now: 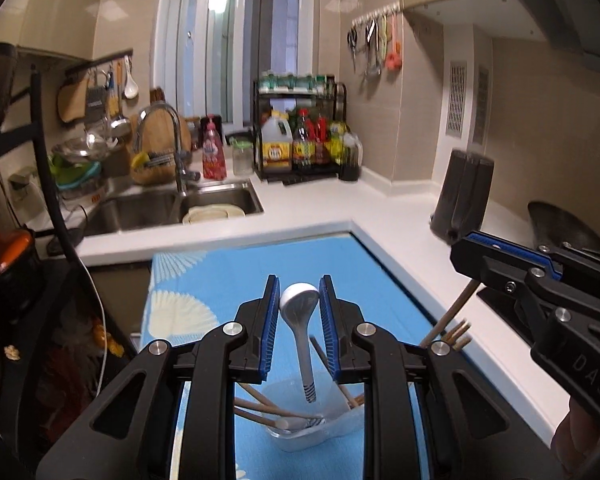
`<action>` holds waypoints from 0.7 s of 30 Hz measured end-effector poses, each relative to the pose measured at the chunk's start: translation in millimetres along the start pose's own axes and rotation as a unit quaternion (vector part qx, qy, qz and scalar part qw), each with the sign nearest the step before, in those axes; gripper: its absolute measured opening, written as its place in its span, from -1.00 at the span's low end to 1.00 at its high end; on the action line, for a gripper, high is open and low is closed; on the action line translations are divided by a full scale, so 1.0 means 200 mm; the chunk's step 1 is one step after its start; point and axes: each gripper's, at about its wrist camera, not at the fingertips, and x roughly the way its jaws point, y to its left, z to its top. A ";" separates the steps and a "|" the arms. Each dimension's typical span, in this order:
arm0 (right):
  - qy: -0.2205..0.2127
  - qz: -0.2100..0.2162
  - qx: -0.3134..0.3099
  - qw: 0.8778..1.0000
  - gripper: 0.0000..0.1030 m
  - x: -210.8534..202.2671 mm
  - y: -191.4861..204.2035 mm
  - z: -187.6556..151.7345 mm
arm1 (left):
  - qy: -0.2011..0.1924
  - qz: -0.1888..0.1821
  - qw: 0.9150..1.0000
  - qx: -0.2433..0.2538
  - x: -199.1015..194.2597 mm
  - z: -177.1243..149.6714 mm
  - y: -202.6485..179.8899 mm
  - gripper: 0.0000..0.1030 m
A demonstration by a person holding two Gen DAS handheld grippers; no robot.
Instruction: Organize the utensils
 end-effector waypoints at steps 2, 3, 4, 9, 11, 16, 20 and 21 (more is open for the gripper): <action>0.017 0.003 -0.001 1.000 -0.88 0.06 -0.01 -0.06 | 0.021 -0.008 1.000 0.009 0.07 -0.06 -0.02 -0.60; 0.025 0.003 -0.003 1.000 -0.86 0.09 0.00 -0.08 | 0.031 -0.013 0.999 0.011 0.09 -0.08 -0.02 -0.59; 0.031 0.002 -0.006 0.999 -0.82 0.10 0.00 -0.11 | 0.041 -0.019 0.999 0.013 0.11 -0.10 -0.03 -0.59; 0.036 -0.010 -0.001 0.999 -0.49 0.10 0.00 -0.15 | 0.018 -0.019 1.000 0.005 0.03 -0.08 0.00 -0.31; 0.032 -0.012 -0.001 0.999 -0.48 0.08 0.00 -0.14 | 0.007 -0.016 1.000 0.001 -0.02 -0.06 0.01 -0.31; 0.011 -0.027 -0.012 1.000 -0.40 -0.04 0.02 -0.12 | -0.023 -0.008 1.000 -0.004 -0.16 -0.05 0.01 -0.27; -0.020 -0.041 -0.011 0.999 -0.27 -0.22 0.01 -0.16 | -0.048 0.000 0.999 -0.025 -0.32 -0.09 0.02 -0.05; -0.028 -0.046 -0.010 0.999 -0.19 -0.26 0.01 -0.19 | -0.054 0.003 0.998 -0.031 -0.36 -0.13 0.02 0.02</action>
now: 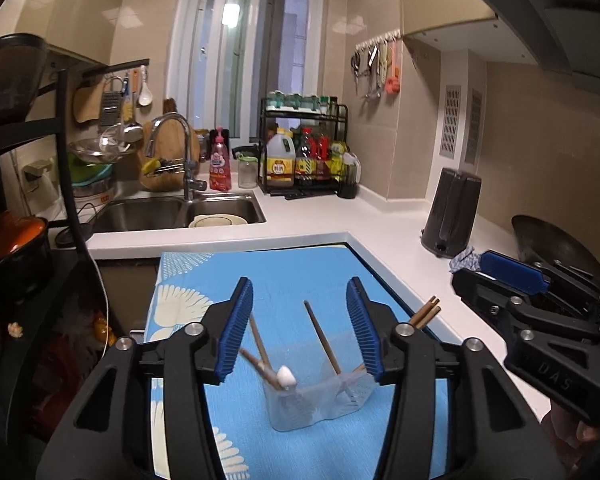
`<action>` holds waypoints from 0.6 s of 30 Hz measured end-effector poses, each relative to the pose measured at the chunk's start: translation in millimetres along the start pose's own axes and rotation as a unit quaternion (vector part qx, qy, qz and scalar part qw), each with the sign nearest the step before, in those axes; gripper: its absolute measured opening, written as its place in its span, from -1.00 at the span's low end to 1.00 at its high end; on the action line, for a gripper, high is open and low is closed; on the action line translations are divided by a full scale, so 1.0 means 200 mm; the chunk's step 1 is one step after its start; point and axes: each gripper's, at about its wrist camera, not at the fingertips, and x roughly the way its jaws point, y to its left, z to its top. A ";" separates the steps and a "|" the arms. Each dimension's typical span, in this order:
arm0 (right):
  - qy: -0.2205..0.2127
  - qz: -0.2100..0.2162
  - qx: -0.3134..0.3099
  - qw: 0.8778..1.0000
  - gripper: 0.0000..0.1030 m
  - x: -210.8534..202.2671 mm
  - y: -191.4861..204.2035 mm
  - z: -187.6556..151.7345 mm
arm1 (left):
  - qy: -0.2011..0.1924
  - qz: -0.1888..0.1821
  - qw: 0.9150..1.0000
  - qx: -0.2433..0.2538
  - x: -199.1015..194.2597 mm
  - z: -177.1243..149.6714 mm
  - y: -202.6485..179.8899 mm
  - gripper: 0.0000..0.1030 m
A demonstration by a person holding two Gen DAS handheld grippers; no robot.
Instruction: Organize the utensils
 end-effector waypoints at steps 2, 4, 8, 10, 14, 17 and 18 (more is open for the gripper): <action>-0.012 -0.011 0.005 1.000 -0.04 -0.09 -0.01 -0.08 | -0.007 0.006 1.000 -0.010 -0.08 -0.07 0.00 0.12; -0.019 -0.017 0.012 1.000 0.12 -0.16 -0.02 -0.16 | -0.006 0.011 1.000 -0.020 -0.12 -0.16 0.00 0.21; -0.029 -0.036 0.028 0.999 0.47 -0.28 -0.04 -0.37 | -0.002 0.029 0.999 -0.023 -0.19 -0.39 -0.03 0.46; -0.031 -0.040 0.031 0.998 0.67 -0.32 -0.05 -0.46 | 0.001 0.040 0.999 -0.023 -0.20 -0.49 -0.03 0.63; -0.028 -0.055 0.030 0.998 0.79 -0.34 -0.09 -0.62 | 0.017 0.052 0.998 -0.031 -0.22 -0.68 -0.02 0.73; -0.020 -0.064 0.036 0.997 0.82 -0.32 -0.12 -0.71 | 0.028 0.061 0.997 -0.029 -0.21 -0.77 -0.03 0.81; -0.021 -0.064 0.035 0.997 0.83 -0.32 -0.13 -0.73 | 0.029 0.062 0.997 -0.028 -0.21 -0.78 -0.03 0.86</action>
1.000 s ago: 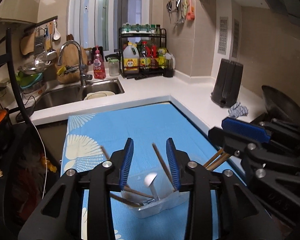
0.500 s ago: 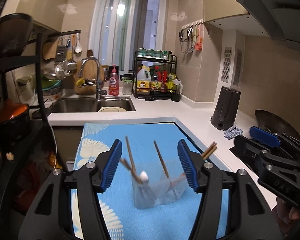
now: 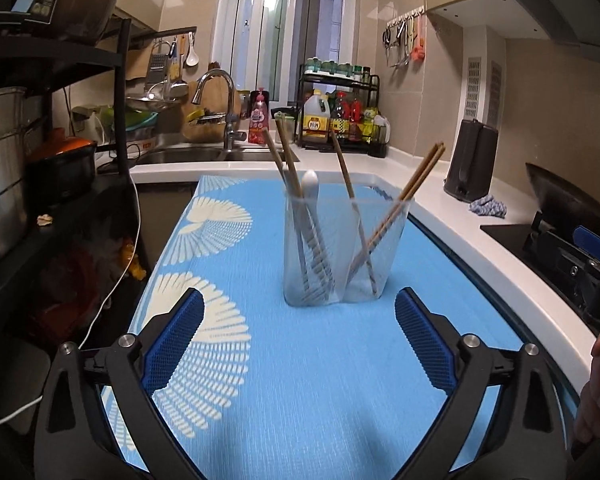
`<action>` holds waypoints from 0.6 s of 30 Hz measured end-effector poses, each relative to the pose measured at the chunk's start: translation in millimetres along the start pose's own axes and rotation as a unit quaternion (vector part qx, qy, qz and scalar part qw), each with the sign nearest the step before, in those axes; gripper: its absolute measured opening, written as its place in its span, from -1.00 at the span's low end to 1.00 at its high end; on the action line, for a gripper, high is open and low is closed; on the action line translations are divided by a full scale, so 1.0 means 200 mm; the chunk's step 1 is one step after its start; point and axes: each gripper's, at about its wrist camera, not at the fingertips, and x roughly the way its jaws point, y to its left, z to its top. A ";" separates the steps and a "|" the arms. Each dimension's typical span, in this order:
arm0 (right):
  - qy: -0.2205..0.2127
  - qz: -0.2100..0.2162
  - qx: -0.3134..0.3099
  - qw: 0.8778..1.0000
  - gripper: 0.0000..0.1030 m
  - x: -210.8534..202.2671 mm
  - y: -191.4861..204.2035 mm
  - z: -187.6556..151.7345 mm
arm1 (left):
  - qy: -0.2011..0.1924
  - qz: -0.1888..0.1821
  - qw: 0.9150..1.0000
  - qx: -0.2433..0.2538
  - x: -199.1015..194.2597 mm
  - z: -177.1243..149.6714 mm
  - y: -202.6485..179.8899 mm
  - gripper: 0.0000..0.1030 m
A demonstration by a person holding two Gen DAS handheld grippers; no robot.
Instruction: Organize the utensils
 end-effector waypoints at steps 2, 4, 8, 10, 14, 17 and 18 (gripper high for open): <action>-0.006 0.004 -0.002 1.000 0.84 0.00 -0.01 -0.04 | 0.003 0.000 1.000 -0.001 0.00 -0.03 -0.01 0.85; -0.006 0.005 -0.004 1.000 0.85 0.01 -0.01 -0.08 | 0.004 0.002 1.000 0.002 -0.01 -0.06 -0.03 0.85; -0.004 0.015 -0.002 1.000 0.85 0.02 -0.01 -0.11 | 0.004 0.010 1.000 0.005 -0.01 -0.10 -0.04 0.85; -0.006 0.011 0.002 1.000 0.86 0.02 -0.02 -0.13 | 0.009 0.017 1.000 -0.002 0.00 -0.12 -0.04 0.85; 0.007 0.017 0.006 1.000 0.86 0.03 -0.02 -0.17 | 0.019 0.025 0.999 -0.010 0.01 -0.17 -0.05 0.85; 0.005 0.019 0.004 1.000 0.86 0.03 -0.01 -0.17 | 0.018 0.030 0.999 -0.009 0.01 -0.19 -0.06 0.85; 0.005 0.019 0.001 1.000 0.87 0.03 -0.01 -0.17 | 0.019 0.031 0.999 -0.005 0.02 -0.19 -0.07 0.85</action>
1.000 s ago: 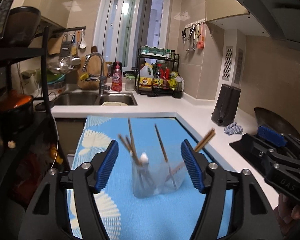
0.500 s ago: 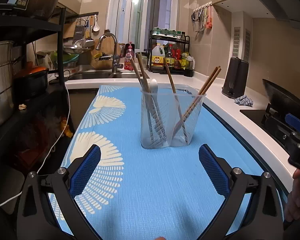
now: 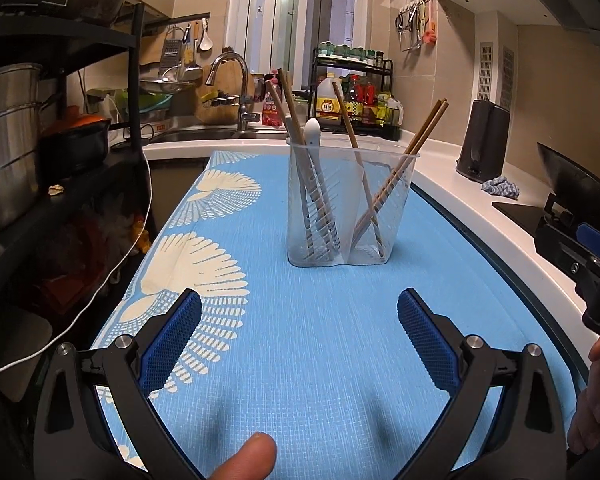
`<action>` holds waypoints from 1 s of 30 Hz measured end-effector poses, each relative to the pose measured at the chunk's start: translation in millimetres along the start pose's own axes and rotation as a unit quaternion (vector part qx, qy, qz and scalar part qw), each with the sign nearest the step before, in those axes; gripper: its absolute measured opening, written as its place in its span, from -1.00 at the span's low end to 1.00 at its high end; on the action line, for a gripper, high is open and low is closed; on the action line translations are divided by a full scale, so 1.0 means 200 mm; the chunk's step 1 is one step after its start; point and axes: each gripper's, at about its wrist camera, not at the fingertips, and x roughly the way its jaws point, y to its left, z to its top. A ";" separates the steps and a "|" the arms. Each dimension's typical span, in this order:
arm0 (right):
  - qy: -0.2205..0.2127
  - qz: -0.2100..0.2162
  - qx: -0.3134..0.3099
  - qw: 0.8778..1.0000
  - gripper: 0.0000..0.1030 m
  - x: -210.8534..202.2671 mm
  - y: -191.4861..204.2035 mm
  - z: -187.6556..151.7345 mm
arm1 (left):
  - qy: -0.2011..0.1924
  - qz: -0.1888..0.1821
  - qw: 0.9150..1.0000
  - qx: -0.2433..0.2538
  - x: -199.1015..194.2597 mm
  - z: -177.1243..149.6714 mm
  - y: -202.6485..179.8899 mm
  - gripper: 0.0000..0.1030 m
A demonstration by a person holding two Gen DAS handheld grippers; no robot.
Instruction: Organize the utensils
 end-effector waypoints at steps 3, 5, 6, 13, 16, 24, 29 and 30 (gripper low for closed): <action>0.006 -0.001 -0.005 1.000 0.87 0.01 0.01 -0.02 | 0.009 0.001 1.000 0.001 0.02 -0.01 -0.01 0.85; 0.007 -0.001 -0.007 1.000 0.87 0.02 0.01 -0.02 | 0.007 0.000 1.000 -0.002 0.02 -0.01 -0.01 0.85; 0.006 -0.003 -0.008 1.000 0.87 0.02 0.01 -0.02 | 0.007 0.001 1.000 -0.001 0.02 -0.01 -0.02 0.85; 0.011 -0.006 -0.002 1.000 0.87 0.03 -0.01 -0.02 | 0.006 -0.002 1.000 0.000 0.02 0.00 -0.03 0.85; 0.009 -0.007 -0.003 1.000 0.87 0.03 0.00 -0.03 | 0.007 -0.001 1.000 -0.001 0.02 0.00 -0.03 0.85; 0.010 -0.010 -0.004 1.000 0.87 0.03 -0.01 -0.03 | 0.001 -0.003 1.000 -0.002 0.01 0.00 -0.03 0.85; 0.010 -0.011 -0.004 1.000 0.87 0.04 -0.02 -0.03 | 0.000 -0.006 1.000 0.001 0.00 0.00 -0.04 0.85; 0.009 -0.012 -0.004 1.000 0.87 0.04 -0.02 -0.03 | -0.001 -0.006 1.000 0.001 0.00 0.00 -0.04 0.85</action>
